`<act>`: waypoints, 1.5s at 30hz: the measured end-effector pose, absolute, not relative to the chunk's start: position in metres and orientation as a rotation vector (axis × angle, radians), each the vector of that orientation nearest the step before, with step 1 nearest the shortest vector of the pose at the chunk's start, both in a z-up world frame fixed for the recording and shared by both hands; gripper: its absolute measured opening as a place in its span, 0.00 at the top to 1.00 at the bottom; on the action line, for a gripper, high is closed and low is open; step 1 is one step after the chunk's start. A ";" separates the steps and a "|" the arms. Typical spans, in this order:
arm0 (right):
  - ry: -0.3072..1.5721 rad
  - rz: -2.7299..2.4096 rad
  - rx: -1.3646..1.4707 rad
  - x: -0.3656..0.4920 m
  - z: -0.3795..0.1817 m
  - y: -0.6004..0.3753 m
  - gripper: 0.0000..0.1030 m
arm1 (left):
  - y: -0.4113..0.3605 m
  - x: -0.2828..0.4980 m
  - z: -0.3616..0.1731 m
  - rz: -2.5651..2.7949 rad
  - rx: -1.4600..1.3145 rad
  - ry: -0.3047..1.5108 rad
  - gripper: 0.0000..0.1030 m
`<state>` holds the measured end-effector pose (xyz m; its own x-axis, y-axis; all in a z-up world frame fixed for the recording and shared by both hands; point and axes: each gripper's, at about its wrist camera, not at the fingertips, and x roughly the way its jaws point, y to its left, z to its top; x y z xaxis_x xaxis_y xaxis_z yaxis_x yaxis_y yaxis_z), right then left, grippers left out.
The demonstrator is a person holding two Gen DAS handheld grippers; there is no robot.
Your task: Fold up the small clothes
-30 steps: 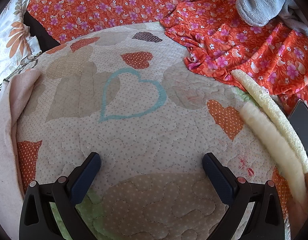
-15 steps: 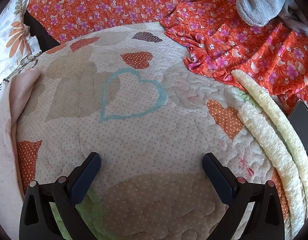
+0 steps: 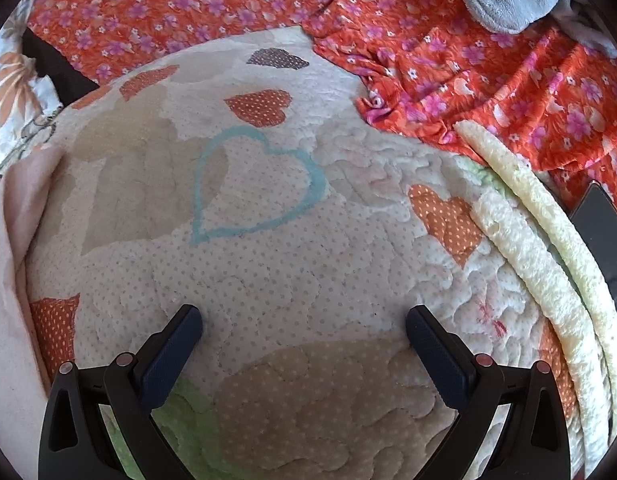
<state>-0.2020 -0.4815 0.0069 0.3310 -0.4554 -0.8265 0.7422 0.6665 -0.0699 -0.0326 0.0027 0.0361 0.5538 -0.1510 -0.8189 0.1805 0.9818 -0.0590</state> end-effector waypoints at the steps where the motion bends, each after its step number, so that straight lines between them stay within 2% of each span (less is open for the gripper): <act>1: 0.938 -0.778 0.332 -0.204 0.007 -0.482 0.00 | 0.010 -0.036 0.046 -0.191 0.006 0.939 0.09; 4: 0.950 -0.723 0.383 -0.209 0.012 -0.486 0.00 | 0.028 -0.045 0.069 -0.163 -0.010 0.868 0.09; 5: 0.916 -0.696 0.440 -0.217 0.023 -0.484 0.06 | 0.033 -0.046 0.075 -0.154 -0.001 0.856 0.09; 6: 0.857 -0.669 0.493 -0.226 0.036 -0.478 0.17 | 0.038 -0.045 0.080 -0.145 0.005 0.845 0.09; 7: 0.805 -0.635 0.520 -0.232 0.050 -0.466 0.21 | 0.043 -0.044 0.085 -0.138 0.006 0.834 0.09; 9: 0.733 -0.553 0.524 -0.243 0.073 -0.441 0.42 | 0.053 -0.041 0.091 -0.123 0.003 0.819 0.09; 11: 0.734 -0.366 0.553 -0.254 0.089 -0.397 0.47 | 0.061 -0.039 0.090 -0.105 -0.003 0.819 0.09; 14: 0.749 -0.198 0.506 -0.270 0.093 -0.331 0.48 | 0.072 -0.036 0.083 -0.092 -0.031 0.821 0.09; 15: 0.766 -0.158 0.471 -0.274 0.090 -0.311 0.45 | 0.076 -0.036 0.078 -0.087 -0.041 0.821 0.09; 20: 0.899 -0.062 0.225 -0.275 0.061 -0.222 0.44 | 0.073 -0.035 0.058 -0.109 -0.060 0.891 0.09; 25: 0.955 -0.117 0.072 -0.260 0.038 -0.194 0.46 | 0.062 -0.041 0.061 -0.139 -0.040 0.866 0.09; 27: 0.991 -0.154 0.051 -0.254 0.032 -0.196 0.88 | 0.061 -0.042 0.062 -0.143 -0.048 0.862 0.09; 31: 0.897 -0.197 0.168 -0.272 0.069 -0.241 0.91 | 0.063 -0.042 0.062 -0.135 -0.062 0.859 0.09; 36: 0.740 -0.514 0.252 -0.336 0.132 -0.355 0.91 | 0.068 -0.038 0.061 -0.125 -0.103 0.868 0.09; 41: 0.689 -0.879 0.313 -0.388 0.147 -0.471 0.92 | 0.067 -0.036 0.061 -0.111 -0.101 0.855 0.09; 45: 0.659 -0.927 0.467 -0.408 0.144 -0.524 0.92 | 0.066 -0.037 0.061 -0.106 -0.096 0.850 0.09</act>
